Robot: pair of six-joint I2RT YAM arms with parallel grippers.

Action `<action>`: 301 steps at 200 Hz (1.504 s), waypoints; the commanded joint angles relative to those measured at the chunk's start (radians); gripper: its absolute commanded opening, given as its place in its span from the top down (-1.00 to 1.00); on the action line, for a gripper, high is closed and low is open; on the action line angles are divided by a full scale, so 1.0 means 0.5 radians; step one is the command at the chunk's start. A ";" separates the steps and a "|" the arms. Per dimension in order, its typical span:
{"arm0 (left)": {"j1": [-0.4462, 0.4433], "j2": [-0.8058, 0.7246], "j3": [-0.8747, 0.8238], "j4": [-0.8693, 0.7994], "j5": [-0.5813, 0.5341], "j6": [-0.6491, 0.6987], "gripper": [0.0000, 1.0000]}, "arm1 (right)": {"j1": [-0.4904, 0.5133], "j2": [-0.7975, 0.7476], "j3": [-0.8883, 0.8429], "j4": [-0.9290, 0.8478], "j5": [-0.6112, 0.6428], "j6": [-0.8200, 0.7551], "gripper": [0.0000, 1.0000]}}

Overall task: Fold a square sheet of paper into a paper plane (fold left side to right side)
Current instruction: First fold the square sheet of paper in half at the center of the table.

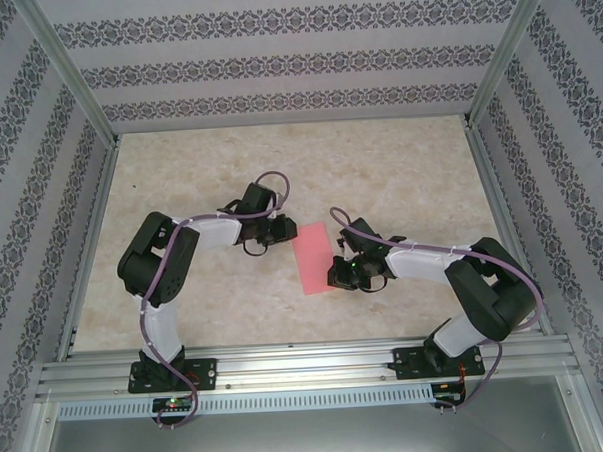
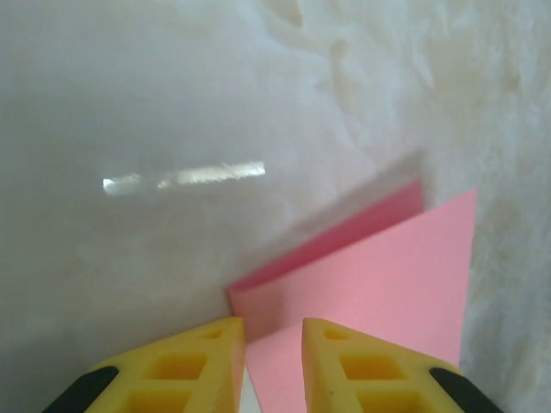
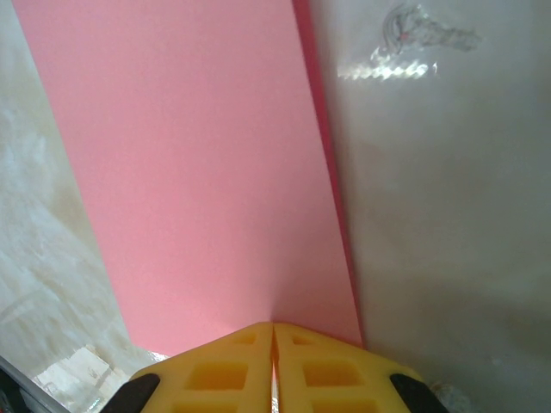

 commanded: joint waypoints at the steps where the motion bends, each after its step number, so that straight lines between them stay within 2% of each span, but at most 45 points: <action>1: 0.070 0.039 0.079 -0.083 -0.096 0.103 0.48 | 0.003 0.062 -0.059 -0.236 0.203 -0.055 0.80; 41: 0.108 -0.117 -0.007 -0.073 -0.085 0.134 0.48 | 0.003 0.064 -0.047 -0.243 0.206 -0.055 0.79; 58: 0.103 -0.235 -0.102 0.016 0.017 0.102 0.48 | 0.003 0.067 -0.035 -0.244 0.205 -0.057 0.79; 73: 0.056 -0.285 -0.132 0.099 0.137 0.053 0.49 | 0.003 0.071 -0.037 -0.239 0.211 -0.055 0.79; 104: -0.108 -0.213 0.010 0.027 0.171 0.061 0.49 | 0.003 0.085 -0.034 -0.237 0.209 -0.058 0.79; 149: -0.147 -0.031 0.042 0.094 0.075 -0.038 0.52 | 0.000 0.094 -0.022 -0.237 0.205 -0.058 0.79; 220: -0.128 0.133 0.113 -0.010 -0.104 0.058 0.52 | 0.004 0.096 -0.022 -0.240 0.207 -0.057 0.79; 247: -0.089 0.144 0.090 -0.060 -0.226 0.097 0.53 | 0.003 0.086 -0.031 -0.244 0.213 -0.055 0.79; 301: 0.085 0.161 0.151 -0.146 -0.238 0.207 0.52 | 0.006 0.079 -0.042 -0.244 0.202 -0.053 0.79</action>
